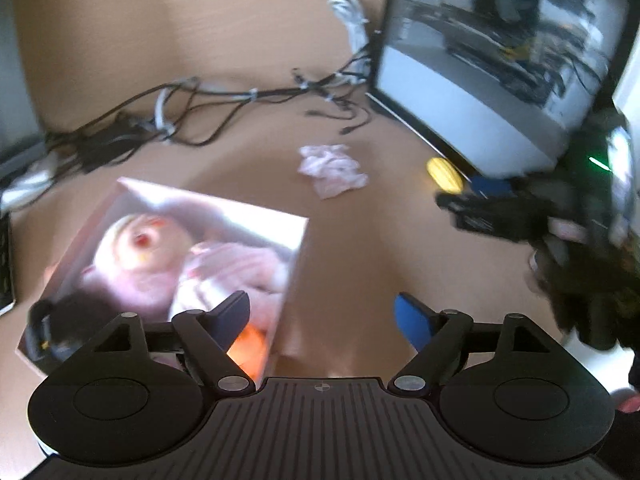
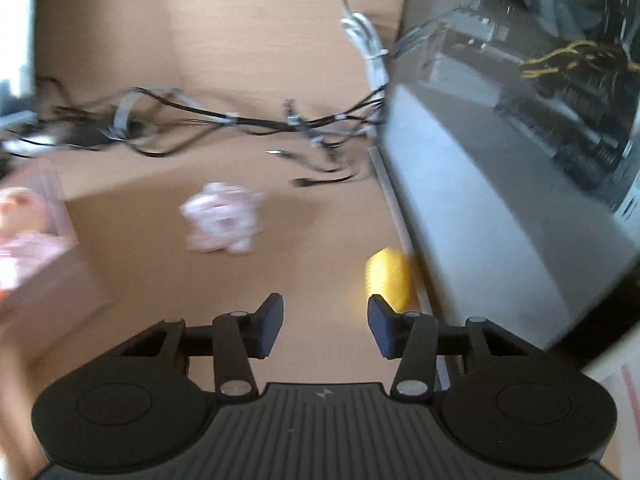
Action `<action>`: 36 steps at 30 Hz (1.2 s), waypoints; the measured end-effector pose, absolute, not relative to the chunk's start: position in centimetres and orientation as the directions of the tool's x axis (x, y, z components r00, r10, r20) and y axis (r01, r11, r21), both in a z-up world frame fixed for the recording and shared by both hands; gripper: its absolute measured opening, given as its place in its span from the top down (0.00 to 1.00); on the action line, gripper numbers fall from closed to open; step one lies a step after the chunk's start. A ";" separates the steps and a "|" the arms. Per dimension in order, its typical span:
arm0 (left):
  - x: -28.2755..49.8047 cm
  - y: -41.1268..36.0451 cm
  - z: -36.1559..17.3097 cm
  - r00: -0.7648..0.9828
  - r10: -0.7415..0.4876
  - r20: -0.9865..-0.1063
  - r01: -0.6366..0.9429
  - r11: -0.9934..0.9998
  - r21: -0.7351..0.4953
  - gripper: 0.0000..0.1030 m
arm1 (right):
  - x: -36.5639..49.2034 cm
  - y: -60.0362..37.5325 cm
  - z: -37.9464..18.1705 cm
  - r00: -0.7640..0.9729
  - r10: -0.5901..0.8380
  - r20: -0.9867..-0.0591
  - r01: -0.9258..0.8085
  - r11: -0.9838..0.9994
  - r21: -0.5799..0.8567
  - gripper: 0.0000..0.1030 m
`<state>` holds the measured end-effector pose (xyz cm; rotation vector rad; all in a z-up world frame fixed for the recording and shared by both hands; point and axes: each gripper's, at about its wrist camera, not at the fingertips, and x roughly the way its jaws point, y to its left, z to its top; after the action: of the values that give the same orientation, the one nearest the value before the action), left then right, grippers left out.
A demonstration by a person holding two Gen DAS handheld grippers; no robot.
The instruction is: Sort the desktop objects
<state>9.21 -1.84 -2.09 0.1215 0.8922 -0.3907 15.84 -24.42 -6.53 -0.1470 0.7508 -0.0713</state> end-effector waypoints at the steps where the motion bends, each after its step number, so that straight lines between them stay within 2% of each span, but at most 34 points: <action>1: 8.9 -2.2 -2.2 0.561 -0.288 -0.776 0.394 0.917 -0.056 0.15 | 16.5 -24.5 -6.9 0.727 -0.140 -0.672 0.029 0.985 -0.173 0.56; 5: 7.8 -2.4 -2.6 0.544 -0.310 -0.780 0.412 0.908 -0.074 0.09 | 18.7 -24.6 -8.3 0.715 -0.206 -0.668 0.080 0.973 -0.214 0.56; 9: 7.5 -1.7 -3.0 0.536 -0.293 -0.792 0.373 0.924 -0.089 0.09 | 20.1 -25.3 -9.2 0.692 -0.190 -0.696 0.115 0.981 -0.154 0.55; 13: 7.3 -1.0 -3.2 0.533 -0.276 -0.800 0.340 0.935 -0.096 0.09 | 19.5 -26.4 -8.4 0.677 -0.039 -0.735 0.084 0.996 0.025 0.55; 18: 7.4 -0.7 -3.3 0.527 -0.263 -0.808 0.311 0.945 -0.104 0.09 | 18.7 -26.4 -7.0 0.734 -0.096 -0.672 0.086 0.995 -0.049 0.55; 20: 7.4 -0.8 -3.3 0.527 -0.258 -0.810 0.313 0.945 -0.097 0.09 | 19.5 -26.7 -7.0 0.732 -0.083 -0.677 0.094 0.995 -0.020 0.55; 22: 7.4 -0.8 -3.3 0.527 -0.250 -0.812 0.309 0.947 -0.091 0.09 | 20.1 -26.7 -6.9 0.737 -0.006 -0.676 0.058 0.997 0.055 0.55; 24: 7.4 -0.8 -3.3 0.525 -0.240 -0.816 0.301 0.950 -0.086 0.09 | 20.8 -25.8 -6.8 0.739 0.092 -0.668 -0.028 0.994 0.106 0.47; 25: 7.5 -0.8 -3.4 0.523 -0.234 -0.820 0.293 0.952 -0.085 0.09 | 21.1 -25.2 -6.7 0.737 0.134 -0.662 -0.074 0.990 0.118 0.40; 26: 7.5 -0.7 -3.4 0.522 -0.228 -0.822 0.285 0.955 -0.084 0.09 | 21.5 -24.4 -6.7 0.737 0.164 -0.656 -0.115 0.986 0.117 0.38; 29: 7.5 -0.1 -3.3 0.536 -0.208 -0.818 0.252 0.964 -0.080 0.09 | 22.9 -22.1 -6.9 0.736 0.205 -0.645 -0.192 0.977 0.091 0.37; 31: 7.5 0.4 -3.0 0.549 -0.196 -0.813 0.226 0.971 -0.081 0.09 | 24.2 -21.1 -7.2 0.731 0.215 -0.648 -0.209 0.974 0.087 0.34; 36: 6.8 1.4 -3.0 0.554 -0.166 -0.816 0.173 0.981 -0.082 0.09 | 27.1 -19.9 -8.7 0.690 0.241 -0.683 -0.216 0.969 0.123 0.34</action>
<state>6.84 1.42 -3.01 0.0080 0.9632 -0.2007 27.10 -19.94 -8.67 0.0338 0.7684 0.2558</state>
